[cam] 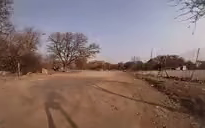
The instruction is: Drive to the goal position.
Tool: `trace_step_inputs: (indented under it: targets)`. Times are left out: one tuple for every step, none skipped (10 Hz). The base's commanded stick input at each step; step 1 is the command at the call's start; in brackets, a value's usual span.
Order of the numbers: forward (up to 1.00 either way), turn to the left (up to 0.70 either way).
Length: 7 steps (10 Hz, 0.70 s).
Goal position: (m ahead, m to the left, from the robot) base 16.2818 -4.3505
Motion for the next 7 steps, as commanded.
trace_step_inputs:
  targets:
    - [0.7, 0.0]
    - [0.7, 0.0]
    - [0.7, 0.0]
    - [0.7, 0.0]
    - [0.7, 0.0]
    - [0.7, 0.0]
    - [0.7, 0.0]
